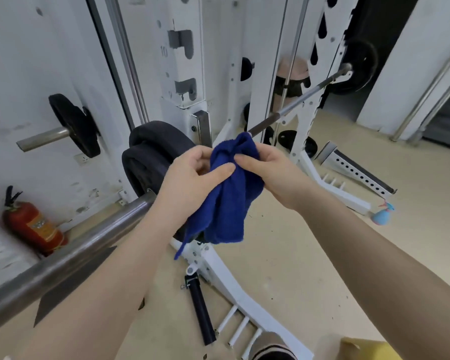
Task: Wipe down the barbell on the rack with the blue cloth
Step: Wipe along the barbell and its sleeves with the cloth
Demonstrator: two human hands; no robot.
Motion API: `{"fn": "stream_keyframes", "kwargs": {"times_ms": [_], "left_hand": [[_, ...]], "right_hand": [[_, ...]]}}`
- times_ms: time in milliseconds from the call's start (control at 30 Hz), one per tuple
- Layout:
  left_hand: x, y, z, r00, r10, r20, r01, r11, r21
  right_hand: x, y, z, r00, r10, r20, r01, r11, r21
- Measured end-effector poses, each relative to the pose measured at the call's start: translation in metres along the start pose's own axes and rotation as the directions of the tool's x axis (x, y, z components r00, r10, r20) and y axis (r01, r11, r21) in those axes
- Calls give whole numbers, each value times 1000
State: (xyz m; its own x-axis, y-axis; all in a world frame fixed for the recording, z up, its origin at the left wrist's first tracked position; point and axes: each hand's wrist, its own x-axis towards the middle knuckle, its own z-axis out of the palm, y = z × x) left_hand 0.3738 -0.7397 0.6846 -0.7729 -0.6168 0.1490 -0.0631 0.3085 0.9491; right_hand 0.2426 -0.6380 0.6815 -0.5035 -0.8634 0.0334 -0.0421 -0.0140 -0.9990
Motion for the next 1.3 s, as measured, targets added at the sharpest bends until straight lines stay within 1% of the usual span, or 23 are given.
{"fn": "stream_keyframes", "kwargs": {"times_ms": [67,100,167,200,233,333,400,433,500,567,600,667,733,800,867,933,1000,1033,1067,1133,1167,1233,1300], "left_hand": [[21,0,2,996,40,76,-60,958,282],[32,0,2,994,49,94,-85,894,439],[55,-3,4,991,110,81,-134,656,742],[64,-4,5,986,151,68,-140,540,830],[70,-6,6,984,165,61,-134,477,869],[76,-15,7,985,170,35,-109,449,887],[80,-25,8,979,206,7,-88,386,918],[81,-30,9,971,237,-14,-76,365,928],[85,-36,12,947,312,-70,-41,337,941],[88,-37,16,932,334,-142,36,304,952],[90,-38,18,927,331,-175,75,294,953],[93,-39,23,915,307,-261,161,315,935],[93,-35,31,878,266,-398,301,340,891],[93,-32,41,788,243,-565,483,325,813],[94,-33,51,696,239,-677,617,284,734],[96,-33,58,636,258,-727,682,253,686],[99,-33,62,592,221,-775,722,282,632],[100,-33,63,575,211,-790,733,296,613],[101,-34,64,567,221,-794,737,296,608],[101,-34,67,556,254,-792,731,304,611],[101,-34,68,548,256,-797,727,327,604],[100,-34,69,536,250,-806,722,359,591],[99,-35,71,520,273,-809,726,359,587]], "right_hand": [[9,5,-8,995,32,-91,-29,999,28],[15,9,-12,988,45,-150,-40,998,40],[30,17,-18,954,42,-298,-63,996,-61],[39,19,-21,935,25,-354,-79,987,-139],[49,21,-24,920,1,-392,-87,976,-200],[83,21,-30,902,-129,-411,-19,942,-335],[110,19,-34,898,-276,-343,89,877,-472],[124,19,-35,901,-357,-249,162,806,-570],[153,24,-35,899,-436,31,322,612,-722],[182,35,-28,861,-389,329,488,444,-752],[193,42,-23,822,-337,458,566,401,-721],[210,55,-18,734,-215,644,666,415,-620],[222,66,-21,627,-102,772,720,456,-524],[233,75,-26,504,37,863,756,463,-462],[241,80,-29,419,136,897,770,470,-431],[247,81,-30,356,172,919,817,421,-395],[243,84,-31,298,153,942,874,352,-334],[241,87,-30,293,145,945,898,297,-324],[239,92,-27,317,146,937,919,197,-342],[237,102,-11,418,128,900,908,-95,-408],[235,103,-2,447,129,885,886,-203,-418],[229,101,9,469,176,865,865,-286,-411],[225,99,8,487,121,865,851,-289,-439]]}}
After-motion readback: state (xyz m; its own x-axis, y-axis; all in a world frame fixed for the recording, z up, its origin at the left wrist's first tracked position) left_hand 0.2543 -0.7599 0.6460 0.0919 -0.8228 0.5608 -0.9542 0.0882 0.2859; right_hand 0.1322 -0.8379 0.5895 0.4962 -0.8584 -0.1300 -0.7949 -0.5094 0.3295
